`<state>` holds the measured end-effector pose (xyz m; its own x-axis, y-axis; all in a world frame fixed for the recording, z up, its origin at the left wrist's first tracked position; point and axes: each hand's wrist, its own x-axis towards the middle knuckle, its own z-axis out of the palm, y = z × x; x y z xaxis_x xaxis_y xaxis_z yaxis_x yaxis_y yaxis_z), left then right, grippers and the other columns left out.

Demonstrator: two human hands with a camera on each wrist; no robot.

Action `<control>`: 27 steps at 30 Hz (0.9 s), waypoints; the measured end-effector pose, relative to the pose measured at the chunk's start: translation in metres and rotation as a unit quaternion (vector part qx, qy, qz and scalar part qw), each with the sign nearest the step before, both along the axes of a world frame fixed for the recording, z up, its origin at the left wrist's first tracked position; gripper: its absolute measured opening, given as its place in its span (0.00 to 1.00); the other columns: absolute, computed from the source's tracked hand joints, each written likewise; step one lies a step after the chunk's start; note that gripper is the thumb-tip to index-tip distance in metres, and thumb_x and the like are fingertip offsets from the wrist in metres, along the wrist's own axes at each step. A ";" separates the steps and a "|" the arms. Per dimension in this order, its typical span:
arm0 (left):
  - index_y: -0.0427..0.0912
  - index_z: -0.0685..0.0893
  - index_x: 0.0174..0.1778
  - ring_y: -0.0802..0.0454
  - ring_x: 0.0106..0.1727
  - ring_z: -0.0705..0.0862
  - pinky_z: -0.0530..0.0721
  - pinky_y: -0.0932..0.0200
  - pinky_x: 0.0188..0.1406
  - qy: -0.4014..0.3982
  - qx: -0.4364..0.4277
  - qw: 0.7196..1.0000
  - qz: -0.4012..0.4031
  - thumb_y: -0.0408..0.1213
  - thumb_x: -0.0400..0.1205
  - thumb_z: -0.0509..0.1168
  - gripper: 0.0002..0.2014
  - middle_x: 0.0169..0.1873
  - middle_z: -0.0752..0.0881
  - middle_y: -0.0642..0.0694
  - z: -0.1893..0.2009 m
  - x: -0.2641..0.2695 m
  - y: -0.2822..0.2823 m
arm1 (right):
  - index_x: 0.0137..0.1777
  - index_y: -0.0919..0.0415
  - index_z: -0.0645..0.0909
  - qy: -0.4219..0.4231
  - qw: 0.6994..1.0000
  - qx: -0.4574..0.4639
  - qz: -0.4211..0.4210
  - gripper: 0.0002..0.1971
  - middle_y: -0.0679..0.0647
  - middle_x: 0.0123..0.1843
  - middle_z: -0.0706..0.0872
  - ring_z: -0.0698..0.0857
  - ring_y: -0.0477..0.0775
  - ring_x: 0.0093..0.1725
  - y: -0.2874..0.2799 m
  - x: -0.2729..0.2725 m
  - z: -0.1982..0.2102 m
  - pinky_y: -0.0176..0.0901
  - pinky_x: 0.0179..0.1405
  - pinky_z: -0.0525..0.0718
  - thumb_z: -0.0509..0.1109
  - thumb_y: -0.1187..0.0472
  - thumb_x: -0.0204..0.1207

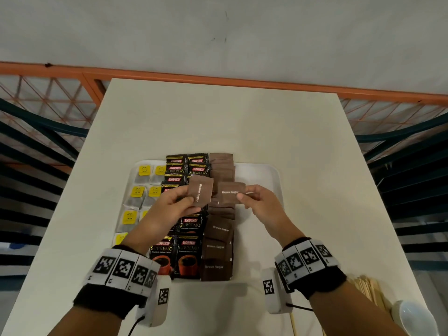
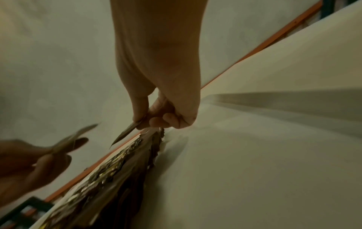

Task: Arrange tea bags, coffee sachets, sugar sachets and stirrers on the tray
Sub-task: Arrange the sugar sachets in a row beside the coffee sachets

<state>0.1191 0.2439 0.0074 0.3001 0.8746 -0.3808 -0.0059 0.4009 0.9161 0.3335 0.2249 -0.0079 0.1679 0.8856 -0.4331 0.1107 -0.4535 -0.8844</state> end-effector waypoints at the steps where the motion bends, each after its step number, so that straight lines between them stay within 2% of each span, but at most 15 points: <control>1: 0.43 0.83 0.50 0.55 0.44 0.88 0.86 0.69 0.41 -0.006 -0.003 1.000 0.006 0.20 0.82 0.54 0.16 0.44 0.87 0.47 0.002 -0.003 0.000 | 0.51 0.62 0.79 -0.006 1.000 -0.004 0.019 0.08 0.53 0.40 0.85 0.80 0.43 0.34 -0.001 -0.004 0.000 0.20 0.31 0.75 0.72 0.64 0.74; 5: 0.39 0.81 0.47 0.49 0.45 0.86 0.88 0.63 0.41 -0.030 -0.030 0.997 0.068 0.20 0.81 0.56 0.12 0.43 0.84 0.41 0.006 -0.007 0.000 | 0.48 0.59 0.79 -0.035 0.997 -0.012 0.066 0.09 0.61 0.45 0.88 0.85 0.51 0.42 -0.009 -0.016 -0.003 0.33 0.40 0.77 0.75 0.61 0.71; 6: 0.39 0.81 0.47 0.46 0.46 0.86 0.89 0.61 0.42 -0.033 -0.037 0.996 0.079 0.22 0.82 0.56 0.11 0.43 0.84 0.40 0.006 -0.007 0.000 | 0.45 0.58 0.78 -0.050 0.996 -0.011 0.072 0.09 0.61 0.45 0.88 0.85 0.52 0.43 -0.011 -0.018 -0.005 0.34 0.40 0.77 0.75 0.60 0.70; 8: 0.40 0.81 0.48 0.43 0.48 0.86 0.89 0.57 0.46 -0.033 -0.049 0.994 0.090 0.26 0.83 0.57 0.08 0.45 0.84 0.40 0.005 -0.007 -0.001 | 0.42 0.55 0.77 -0.093 0.993 -0.010 0.076 0.09 0.55 0.40 0.86 0.83 0.49 0.39 -0.015 -0.020 -0.005 0.31 0.35 0.75 0.76 0.59 0.70; 11: 0.43 0.85 0.48 0.48 0.50 0.85 0.84 0.54 0.54 0.007 -0.031 0.995 0.094 0.31 0.83 0.60 0.08 0.45 0.86 0.44 0.001 -0.005 -0.002 | 0.43 0.59 0.75 -0.174 0.982 0.003 0.070 0.13 0.49 0.38 0.79 0.75 0.42 0.36 -0.018 -0.022 -0.006 0.28 0.32 0.70 0.77 0.58 0.68; 12: 0.44 0.86 0.49 0.51 0.51 0.85 0.83 0.57 0.54 0.026 -0.013 0.996 0.086 0.32 0.82 0.61 0.08 0.45 0.88 0.47 0.001 -0.004 -0.003 | 0.44 0.59 0.73 -0.203 0.977 0.016 0.068 0.15 0.49 0.40 0.76 0.74 0.43 0.38 -0.018 -0.022 -0.006 0.28 0.33 0.68 0.77 0.57 0.68; 14: 0.47 0.87 0.49 0.61 0.46 0.87 0.82 0.69 0.47 0.043 0.017 0.997 0.067 0.32 0.81 0.63 0.08 0.41 0.91 0.55 0.003 0.000 -0.006 | 0.48 0.57 0.71 -0.225 0.970 0.056 0.075 0.17 0.49 0.43 0.74 0.72 0.43 0.41 -0.017 -0.024 -0.001 0.27 0.35 0.67 0.76 0.53 0.69; 16: 0.47 0.85 0.48 0.65 0.41 0.86 0.80 0.75 0.39 0.035 0.037 0.997 0.059 0.30 0.80 0.64 0.09 0.37 0.90 0.56 0.005 0.005 -0.007 | 0.50 0.55 0.74 -0.174 0.975 0.084 0.109 0.13 0.47 0.45 0.77 0.75 0.39 0.42 -0.015 -0.030 0.008 0.27 0.38 0.70 0.71 0.50 0.74; 18: 0.44 0.83 0.48 0.62 0.39 0.86 0.82 0.73 0.37 0.027 0.044 0.997 0.055 0.27 0.80 0.64 0.08 0.40 0.87 0.51 0.004 0.009 -0.008 | 0.52 0.53 0.77 -0.101 0.981 0.083 0.142 0.10 0.45 0.47 0.81 0.79 0.38 0.45 -0.012 -0.036 0.014 0.30 0.44 0.75 0.67 0.50 0.77; 20: 0.40 0.80 0.48 0.59 0.40 0.87 0.84 0.70 0.37 0.022 0.042 0.998 0.045 0.25 0.78 0.65 0.07 0.43 0.86 0.45 0.003 0.012 -0.009 | 0.52 0.54 0.78 -0.051 0.987 0.074 0.134 0.07 0.46 0.47 0.83 0.82 0.43 0.45 -0.009 -0.039 0.015 0.37 0.47 0.81 0.67 0.54 0.78; 22: 0.37 0.79 0.47 0.54 0.41 0.88 0.85 0.68 0.36 0.031 0.037 0.998 0.039 0.24 0.77 0.66 0.07 0.44 0.86 0.43 0.001 0.014 -0.011 | 0.49 0.58 0.79 -0.008 0.992 0.072 0.107 0.04 0.51 0.43 0.85 0.84 0.46 0.39 -0.005 -0.039 0.015 0.38 0.41 0.84 0.69 0.61 0.77; 24: 0.32 0.78 0.46 0.53 0.37 0.89 0.85 0.68 0.33 0.043 0.033 0.998 0.039 0.24 0.76 0.68 0.06 0.42 0.87 0.42 -0.001 0.012 -0.012 | 0.45 0.59 0.80 0.033 0.992 0.076 0.094 0.03 0.52 0.38 0.85 0.82 0.42 0.31 -0.002 -0.035 0.015 0.31 0.34 0.82 0.71 0.65 0.74; 27: 0.34 0.78 0.40 0.55 0.33 0.89 0.87 0.66 0.33 0.054 0.035 0.998 0.030 0.24 0.74 0.69 0.06 0.37 0.90 0.46 -0.002 0.007 -0.013 | 0.46 0.54 0.83 0.057 0.986 0.087 0.132 0.07 0.50 0.36 0.84 0.79 0.41 0.30 0.001 -0.031 0.019 0.29 0.31 0.76 0.72 0.67 0.73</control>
<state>0.1260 0.2311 0.0056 0.2077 0.9151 -0.3456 0.0718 0.3381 0.9384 0.3022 0.2260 0.0107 -0.1199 0.9543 -0.2737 0.0994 -0.2628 -0.9597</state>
